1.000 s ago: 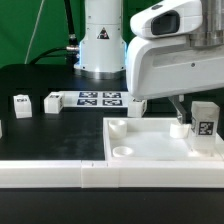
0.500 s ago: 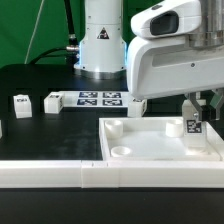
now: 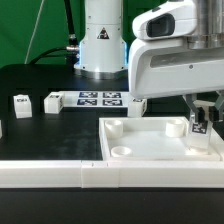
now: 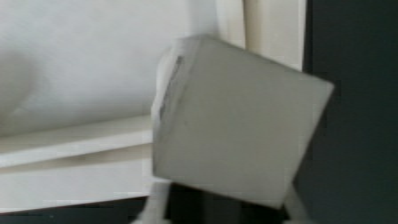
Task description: Assemble one leg
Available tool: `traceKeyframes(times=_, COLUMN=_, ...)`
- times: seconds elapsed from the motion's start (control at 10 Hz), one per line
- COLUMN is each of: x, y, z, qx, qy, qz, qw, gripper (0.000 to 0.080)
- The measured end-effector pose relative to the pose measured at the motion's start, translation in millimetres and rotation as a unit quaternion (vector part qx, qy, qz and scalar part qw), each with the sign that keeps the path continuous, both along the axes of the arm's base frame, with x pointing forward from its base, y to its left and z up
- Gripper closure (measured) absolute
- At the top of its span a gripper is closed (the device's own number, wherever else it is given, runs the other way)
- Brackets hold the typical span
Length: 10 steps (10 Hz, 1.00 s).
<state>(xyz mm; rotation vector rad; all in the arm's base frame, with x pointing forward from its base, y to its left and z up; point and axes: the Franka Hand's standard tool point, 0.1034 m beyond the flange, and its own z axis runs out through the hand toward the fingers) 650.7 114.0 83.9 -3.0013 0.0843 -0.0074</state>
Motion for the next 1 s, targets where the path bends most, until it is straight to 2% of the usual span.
traceKeyframes(times=0.1, x=0.0, y=0.0, z=0.0, qx=0.000, qy=0.000, qz=0.000, qw=1.000, gripper=0.0561)
traceKeyframes(times=0.2, x=0.0, y=0.0, z=0.0, qx=0.000, qy=0.000, qz=0.000, qw=1.000, gripper=0.0561)
traceKeyframes(times=0.4, x=-4.5, y=2.3, z=-1.9, qx=-0.002, qy=-0.006, qz=-0.008, qw=1.000, gripper=0.0205)
traceKeyframes(times=0.8, x=-20.8, y=0.6, z=-7.8, qx=-0.005, qy=-0.008, qz=-0.008, qw=1.000, gripper=0.0152)
traceKeyframes(times=1.0, x=-20.5, y=2.1, z=-7.4, qx=-0.005, qy=-0.008, qz=-0.007, qw=1.000, gripper=0.0150)
